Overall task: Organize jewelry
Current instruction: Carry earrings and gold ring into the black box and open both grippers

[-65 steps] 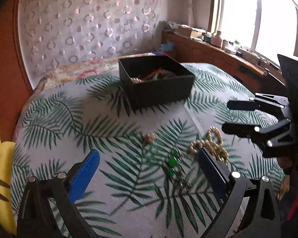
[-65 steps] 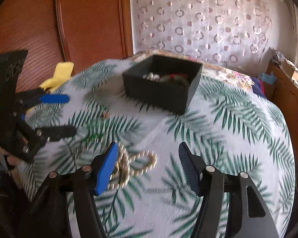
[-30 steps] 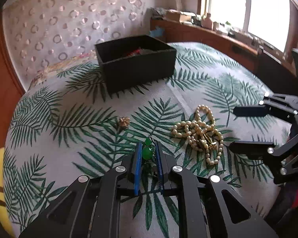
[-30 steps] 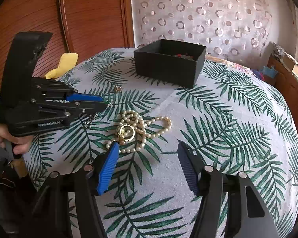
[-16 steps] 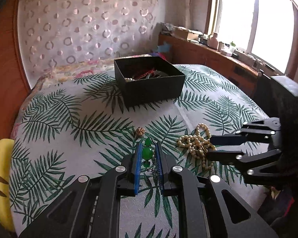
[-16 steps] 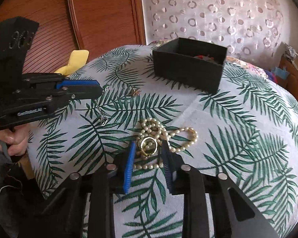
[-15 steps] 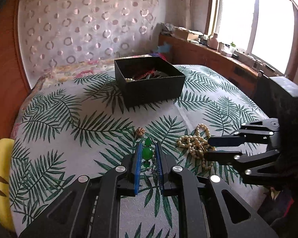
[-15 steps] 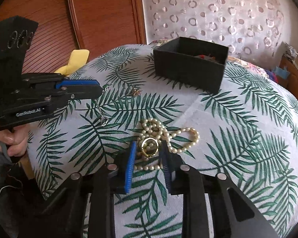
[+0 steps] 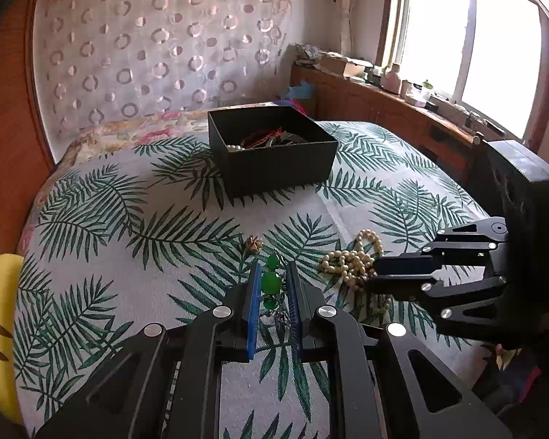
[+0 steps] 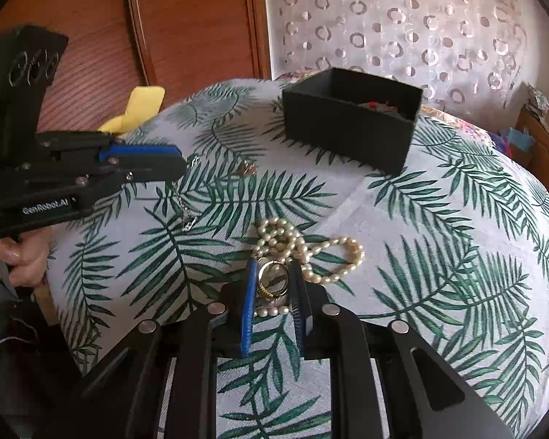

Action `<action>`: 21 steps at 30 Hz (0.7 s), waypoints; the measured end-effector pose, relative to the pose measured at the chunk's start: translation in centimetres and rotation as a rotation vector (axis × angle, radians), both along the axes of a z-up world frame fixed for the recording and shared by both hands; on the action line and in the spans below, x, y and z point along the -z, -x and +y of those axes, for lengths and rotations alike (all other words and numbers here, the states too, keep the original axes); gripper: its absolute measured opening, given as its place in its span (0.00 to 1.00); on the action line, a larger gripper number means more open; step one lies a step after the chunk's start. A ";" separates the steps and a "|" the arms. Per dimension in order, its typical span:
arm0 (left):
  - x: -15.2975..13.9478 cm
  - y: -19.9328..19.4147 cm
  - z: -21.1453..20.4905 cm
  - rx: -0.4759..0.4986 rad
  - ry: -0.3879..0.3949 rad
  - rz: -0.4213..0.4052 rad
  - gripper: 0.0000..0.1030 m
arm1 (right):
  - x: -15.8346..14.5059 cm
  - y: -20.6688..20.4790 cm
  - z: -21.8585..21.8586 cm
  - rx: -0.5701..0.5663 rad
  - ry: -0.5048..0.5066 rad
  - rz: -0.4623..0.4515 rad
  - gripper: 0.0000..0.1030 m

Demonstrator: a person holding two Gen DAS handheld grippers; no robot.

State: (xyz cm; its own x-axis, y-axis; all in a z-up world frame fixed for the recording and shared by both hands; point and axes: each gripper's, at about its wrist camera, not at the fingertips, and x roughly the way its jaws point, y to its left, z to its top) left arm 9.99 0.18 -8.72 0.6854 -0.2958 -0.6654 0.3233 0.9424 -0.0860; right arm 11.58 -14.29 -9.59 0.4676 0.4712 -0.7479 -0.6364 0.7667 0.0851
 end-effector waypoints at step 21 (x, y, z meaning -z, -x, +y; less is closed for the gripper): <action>-7.6 -5.3 -1.4 0.016 0.014 -0.158 0.12 | -7.6 -6.1 -1.2 0.000 -0.047 -0.162 0.19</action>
